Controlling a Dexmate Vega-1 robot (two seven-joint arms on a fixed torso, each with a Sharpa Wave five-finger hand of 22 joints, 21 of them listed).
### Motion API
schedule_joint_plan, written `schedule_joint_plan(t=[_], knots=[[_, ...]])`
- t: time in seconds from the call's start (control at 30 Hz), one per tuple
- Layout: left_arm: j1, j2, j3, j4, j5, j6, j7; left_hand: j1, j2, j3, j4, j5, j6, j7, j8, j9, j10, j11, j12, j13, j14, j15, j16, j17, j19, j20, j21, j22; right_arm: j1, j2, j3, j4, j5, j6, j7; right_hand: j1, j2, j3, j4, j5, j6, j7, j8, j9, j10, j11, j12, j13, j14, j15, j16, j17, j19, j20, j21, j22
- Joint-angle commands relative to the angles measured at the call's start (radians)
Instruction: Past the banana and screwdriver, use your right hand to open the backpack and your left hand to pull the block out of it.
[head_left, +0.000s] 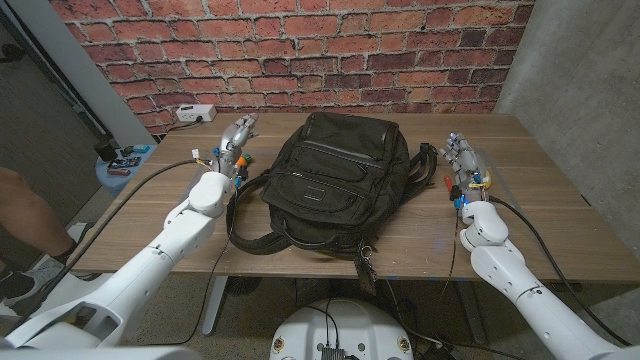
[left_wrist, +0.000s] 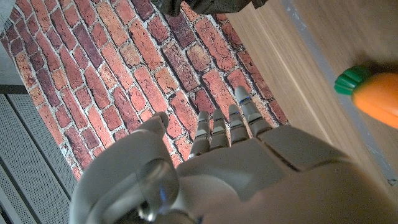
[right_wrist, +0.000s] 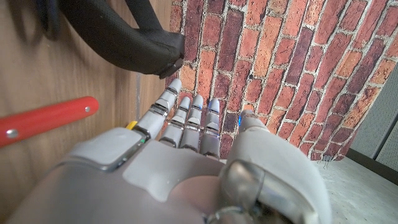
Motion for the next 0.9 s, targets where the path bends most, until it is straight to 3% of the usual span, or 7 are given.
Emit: schedule_joint_plan(t=[0.03, 0.33, 0.37, 0.43, 0.53, 0.7, 0.9], knots=[[-0.012, -0.007, 0.014, 0.056, -0.019, -0.038, -0.05, -0.102, -0.083, 0.002, 0.01, -0.003, -0.024, 0.005, -0.004, -0.006, -0.022, 0.005, -0.005, -0.012, -0.018, 0.003, -0.001, -0.009, -0.014, -0.001, -0.017, -0.001, 0.004, 0.031, -0.011, 0.03, 0.004, 0.023, -0.008, -0.011, 0.007, 0.029, 0.023, 0.006, -0.007, -0.009, -0.006, 0.002, -0.009, -0.008, -0.003, -0.004, -0.006, -0.036, 0.01, 0.003, 0.002, -0.035, 0.005, 0.005], [-0.042, 0.003, 0.037, 0.094, -0.051, -0.036, -0.144, -0.145, -0.085, 0.012, 0.028, -0.008, -0.097, 0.013, -0.006, -0.021, -0.101, 0.011, -0.009, -0.065, -0.1, 0.005, -0.007, -0.04, -0.075, -0.003, -0.081, -0.001, 0.038, 0.059, -0.027, 0.095, 0.01, 0.049, 0.019, -0.024, 0.009, 0.082, 0.064, 0.014, -0.016, -0.016, -0.007, -0.001, -0.023, -0.024, -0.004, -0.016, -0.021, -0.044, 0.012, 0.005, -0.005, -0.049, 0.007, 0.007], [-0.047, 0.004, 0.04, 0.099, -0.056, -0.036, -0.158, -0.15, -0.085, 0.014, 0.029, -0.009, -0.111, 0.014, -0.007, -0.021, -0.116, 0.011, -0.01, -0.073, -0.118, 0.01, -0.009, -0.044, -0.086, -0.008, -0.092, -0.002, 0.043, 0.063, -0.028, 0.104, 0.013, 0.052, 0.024, -0.03, 0.009, 0.094, 0.076, 0.015, -0.02, -0.019, -0.008, -0.001, -0.027, -0.023, -0.004, -0.019, -0.029, -0.046, 0.01, 0.005, -0.009, -0.052, 0.007, 0.008], [-0.06, 0.006, 0.046, 0.112, -0.061, -0.036, -0.182, -0.163, -0.085, 0.015, 0.034, -0.009, -0.139, 0.015, -0.007, -0.023, -0.143, 0.012, -0.01, -0.089, -0.145, 0.007, -0.008, -0.05, -0.114, -0.011, -0.116, -0.002, 0.049, 0.06, -0.033, 0.119, 0.018, 0.053, 0.046, -0.055, 0.009, 0.136, 0.122, 0.019, -0.047, -0.022, -0.014, -0.003, -0.056, -0.021, -0.009, -0.029, -0.052, -0.048, 0.009, 0.008, -0.03, -0.061, 0.004, 0.008], [-0.073, 0.006, 0.054, 0.121, -0.06, -0.03, -0.194, -0.177, -0.085, 0.017, 0.04, -0.008, -0.17, 0.011, -0.008, -0.024, -0.165, 0.011, -0.008, -0.106, -0.169, 0.008, -0.007, -0.055, -0.129, -0.016, -0.136, -0.003, 0.055, 0.065, -0.036, 0.136, 0.018, 0.063, 0.053, -0.076, 0.008, 0.163, 0.15, 0.022, -0.071, -0.019, -0.018, -0.004, -0.073, -0.023, -0.01, -0.037, -0.074, -0.047, 0.006, 0.009, -0.043, -0.066, 0.003, 0.008], [-0.098, 0.002, 0.067, 0.138, -0.061, -0.017, -0.213, -0.193, -0.085, 0.017, 0.047, -0.007, -0.196, 0.019, -0.008, -0.025, -0.189, 0.016, -0.008, -0.121, -0.188, 0.005, -0.006, -0.058, -0.142, -0.021, -0.155, -0.003, 0.052, 0.061, -0.036, 0.132, 0.009, 0.066, 0.042, -0.088, 0.007, 0.177, 0.161, 0.023, -0.08, -0.021, -0.018, -0.005, -0.084, -0.023, -0.01, -0.042, -0.081, -0.048, 0.007, 0.009, -0.05, -0.07, 0.003, 0.008], [-0.137, 0.001, 0.091, 0.162, -0.062, 0.009, -0.26, -0.231, -0.062, 0.023, 0.081, 0.001, -0.233, 0.039, -0.006, -0.026, -0.233, 0.026, -0.009, -0.145, -0.219, 0.014, -0.002, -0.058, -0.164, -0.019, -0.186, -0.001, 0.042, 0.045, -0.037, 0.096, -0.005, 0.046, 0.019, -0.099, 0.005, 0.187, 0.167, 0.024, -0.086, -0.016, -0.018, -0.006, -0.086, -0.022, -0.009, -0.046, -0.086, -0.045, 0.008, 0.009, -0.055, -0.071, 0.003, 0.007]])
